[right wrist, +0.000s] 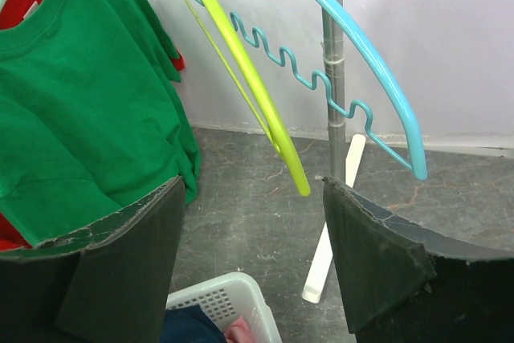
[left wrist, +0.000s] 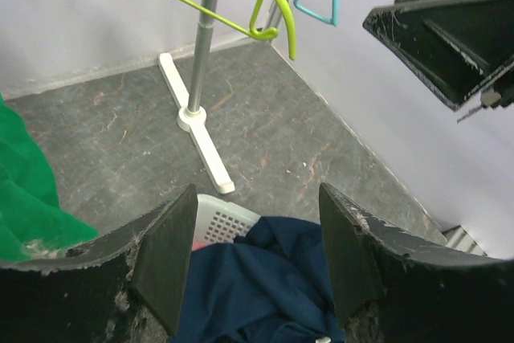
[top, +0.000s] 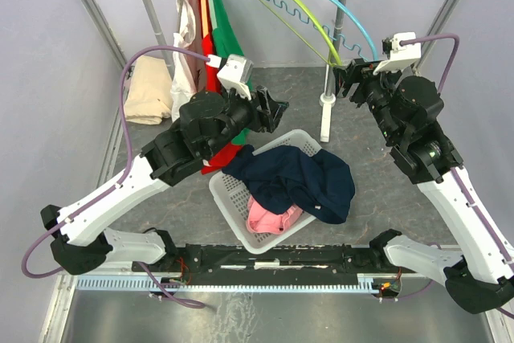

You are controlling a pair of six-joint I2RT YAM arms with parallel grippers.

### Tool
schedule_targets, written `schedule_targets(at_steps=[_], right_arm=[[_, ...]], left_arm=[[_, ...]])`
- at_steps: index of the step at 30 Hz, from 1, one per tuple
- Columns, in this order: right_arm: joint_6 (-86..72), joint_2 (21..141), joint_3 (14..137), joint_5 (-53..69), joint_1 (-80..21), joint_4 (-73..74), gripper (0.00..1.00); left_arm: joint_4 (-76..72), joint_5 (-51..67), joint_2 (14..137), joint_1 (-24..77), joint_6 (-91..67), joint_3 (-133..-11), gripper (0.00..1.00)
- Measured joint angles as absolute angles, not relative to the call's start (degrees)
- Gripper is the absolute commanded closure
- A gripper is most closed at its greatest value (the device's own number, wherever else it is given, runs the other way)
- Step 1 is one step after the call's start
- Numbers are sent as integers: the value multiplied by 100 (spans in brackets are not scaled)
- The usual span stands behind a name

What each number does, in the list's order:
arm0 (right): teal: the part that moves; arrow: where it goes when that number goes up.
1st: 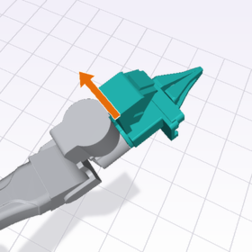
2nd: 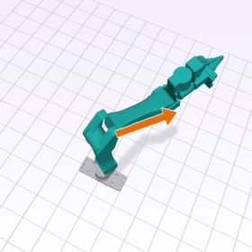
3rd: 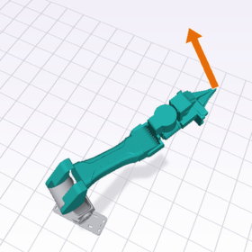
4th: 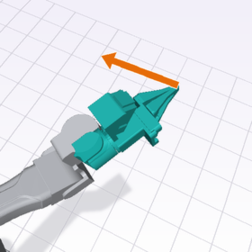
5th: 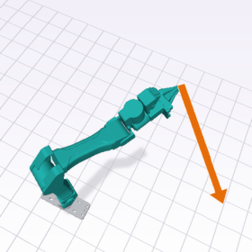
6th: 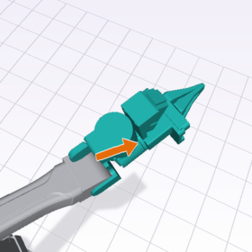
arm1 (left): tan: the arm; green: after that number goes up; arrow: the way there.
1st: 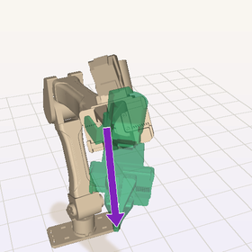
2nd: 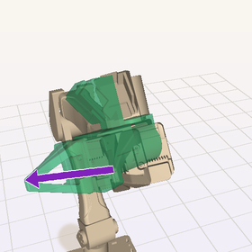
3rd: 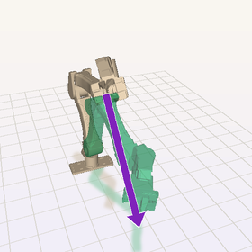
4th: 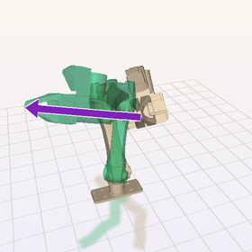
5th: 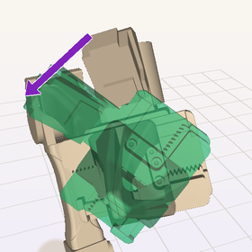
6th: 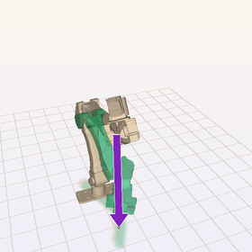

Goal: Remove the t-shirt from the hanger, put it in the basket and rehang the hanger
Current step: Place the T-shirt in the bin.

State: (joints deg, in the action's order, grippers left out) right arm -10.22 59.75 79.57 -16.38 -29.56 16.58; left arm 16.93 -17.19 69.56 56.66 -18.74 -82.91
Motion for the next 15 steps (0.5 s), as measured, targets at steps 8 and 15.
schedule_targets(at_steps=[8,15], right_arm=[[-1020,5918,7922,-1500,-2956,1772,26],[-1022,6010,8106,-1017,-2956,1758,30]], left_arm=[[1559,-2390,7358,5666,-1387,-8720,29],[1214,-3332,7336,5666,-716,-9133,27]])
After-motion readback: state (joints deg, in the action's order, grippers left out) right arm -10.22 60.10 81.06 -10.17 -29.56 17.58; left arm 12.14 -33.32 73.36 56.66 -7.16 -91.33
